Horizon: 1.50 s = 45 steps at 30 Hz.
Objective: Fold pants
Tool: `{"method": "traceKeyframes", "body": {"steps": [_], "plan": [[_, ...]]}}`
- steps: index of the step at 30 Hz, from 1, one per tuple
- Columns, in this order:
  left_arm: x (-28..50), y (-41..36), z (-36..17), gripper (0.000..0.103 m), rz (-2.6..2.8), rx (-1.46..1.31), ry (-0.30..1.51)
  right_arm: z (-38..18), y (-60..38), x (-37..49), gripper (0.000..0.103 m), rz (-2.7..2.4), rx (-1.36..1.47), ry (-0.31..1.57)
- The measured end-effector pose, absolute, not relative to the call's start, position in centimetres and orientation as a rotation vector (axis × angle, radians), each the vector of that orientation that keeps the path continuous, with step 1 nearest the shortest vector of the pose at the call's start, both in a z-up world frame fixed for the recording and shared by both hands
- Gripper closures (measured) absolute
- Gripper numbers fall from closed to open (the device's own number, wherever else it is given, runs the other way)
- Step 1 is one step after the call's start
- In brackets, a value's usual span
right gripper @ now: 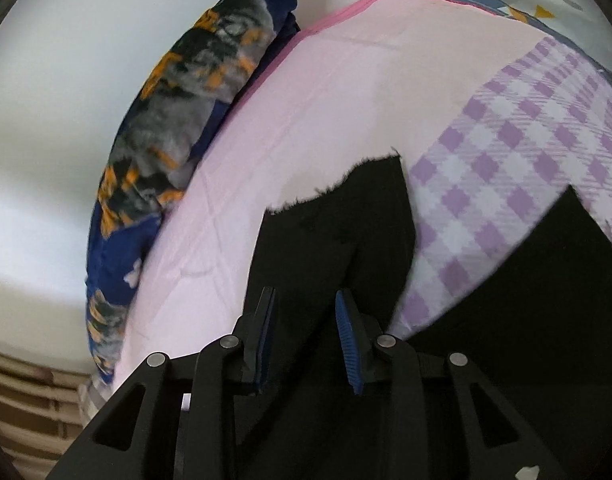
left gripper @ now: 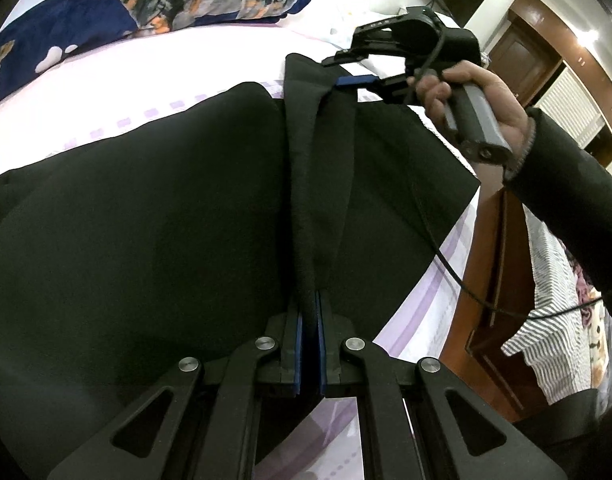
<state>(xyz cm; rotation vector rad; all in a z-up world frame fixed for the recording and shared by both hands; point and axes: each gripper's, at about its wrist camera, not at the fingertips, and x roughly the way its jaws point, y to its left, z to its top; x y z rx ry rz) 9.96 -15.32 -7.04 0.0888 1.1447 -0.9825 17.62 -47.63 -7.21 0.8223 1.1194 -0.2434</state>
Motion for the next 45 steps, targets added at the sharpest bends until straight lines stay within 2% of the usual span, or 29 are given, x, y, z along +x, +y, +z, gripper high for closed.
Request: {"method": "traceKeyframes", "body": {"steps": [1, 3, 11, 18, 24, 28, 32, 37, 45], "plan": [[10.0, -15.3, -7.1, 0.097, -0.982, 0.087, 1.144, -7.4, -47.8, 18.0, 0.084, -0.239, 0.826, 1.121], [10.0, -15.2, -7.1, 0.097, -0.98, 0.082, 1.144, -7.6, -47.9, 18.6, 0.089, -0.246, 0.823, 1.127], [10.0, -15.0, -7.2, 0.097, -0.976, 0.074, 1.147, -7.0, -47.3, 19.9, 0.098, -0.24, 0.769, 1.118], [9.5, -15.7, -6.9, 0.097, -0.96, 0.119, 1.134, -0.5, -47.4, 17.1, 0.099, -0.234, 0.737, 0.978], [8.8, -16.7, -6.3, 0.097, -0.943, 0.195, 1.108, 5.2, -49.3, 8.2, 0.099, -0.329, 0.756, 0.865], [8.4, -17.2, -6.0, 0.096, -0.948, 0.237, 1.089, 5.1, -50.2, 1.0, 0.099, -0.445, 0.767, 0.853], [7.9, -18.0, -6.0, 0.096, -0.944, 0.309, 1.066, 1.5, -51.6, -4.5, 0.099, -0.571, 0.853, 0.915], [7.5, -18.4, -5.8, 0.096, -0.939, 0.361, 1.046, -0.9, -52.3, -5.6, 0.1, -0.6, 0.882, 0.935], [6.5, -18.4, -4.6, 0.096, -0.98, 0.387, 1.004, 1.1, -51.8, -6.7, 0.1, -0.61, 0.832, 0.888]]}}
